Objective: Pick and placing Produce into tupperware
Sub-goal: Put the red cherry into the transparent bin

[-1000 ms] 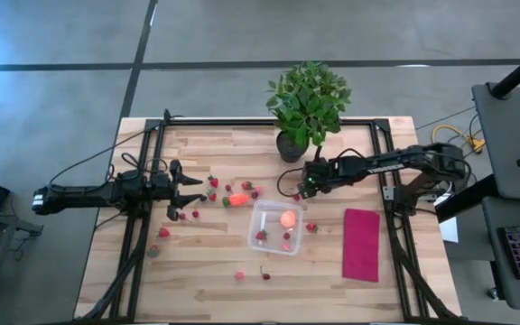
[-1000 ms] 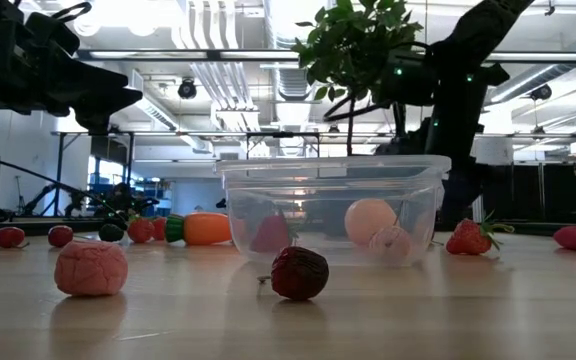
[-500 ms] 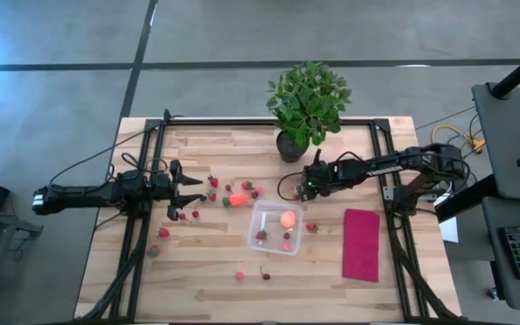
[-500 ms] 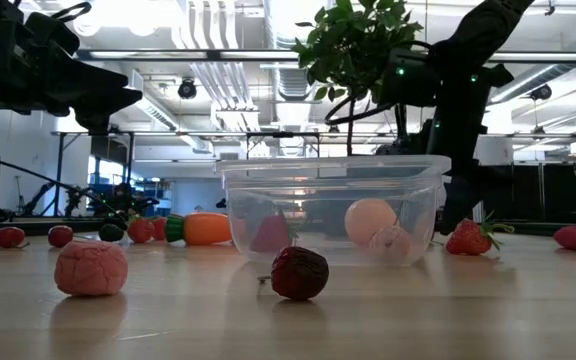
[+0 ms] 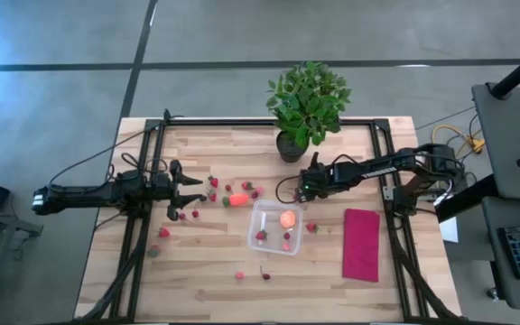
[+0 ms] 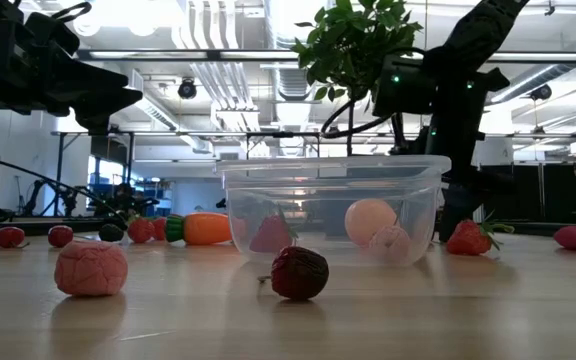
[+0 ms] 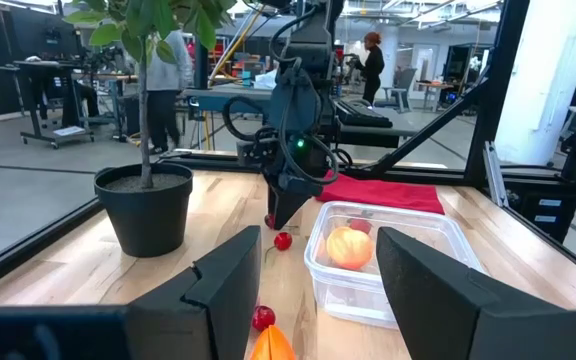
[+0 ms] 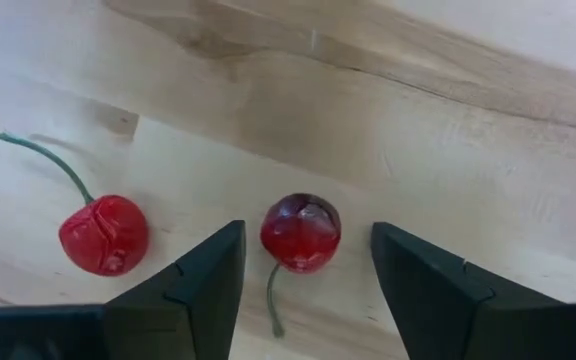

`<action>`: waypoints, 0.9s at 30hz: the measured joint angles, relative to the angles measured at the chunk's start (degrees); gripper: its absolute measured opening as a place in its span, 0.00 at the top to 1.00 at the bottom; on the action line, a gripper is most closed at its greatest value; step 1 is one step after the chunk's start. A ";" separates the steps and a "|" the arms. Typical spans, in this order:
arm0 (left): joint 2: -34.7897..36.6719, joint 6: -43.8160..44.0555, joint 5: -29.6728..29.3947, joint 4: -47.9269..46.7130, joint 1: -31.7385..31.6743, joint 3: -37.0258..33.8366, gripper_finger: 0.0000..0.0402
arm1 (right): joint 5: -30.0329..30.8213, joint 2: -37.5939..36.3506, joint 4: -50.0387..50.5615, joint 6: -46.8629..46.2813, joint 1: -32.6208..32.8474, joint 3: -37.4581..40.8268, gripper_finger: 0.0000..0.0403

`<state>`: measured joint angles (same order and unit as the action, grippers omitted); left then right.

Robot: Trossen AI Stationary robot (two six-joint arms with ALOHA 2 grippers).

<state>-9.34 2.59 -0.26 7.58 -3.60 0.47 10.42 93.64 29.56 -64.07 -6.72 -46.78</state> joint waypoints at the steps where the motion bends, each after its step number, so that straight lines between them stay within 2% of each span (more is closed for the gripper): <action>1: 0.00 0.00 -0.01 0.00 0.01 0.00 0.53 | 0.39 -0.06 -0.29 0.03 0.00 -0.19 0.48; 8: 0.00 0.00 0.01 0.02 0.00 0.00 0.53 | 0.15 0.98 -1.29 1.69 -0.14 -1.25 0.50; 24: 0.00 0.00 0.01 0.02 0.02 0.00 0.53 | 0.00 1.25 0.16 3.23 0.20 -1.38 0.72; 27: 0.00 0.00 0.01 0.02 0.02 0.00 0.53 | -2.37 0.33 0.48 4.44 0.35 -1.84 0.76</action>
<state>-9.34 2.59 -0.25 7.60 -3.57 0.47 8.05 93.97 30.04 -59.64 -6.37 -48.62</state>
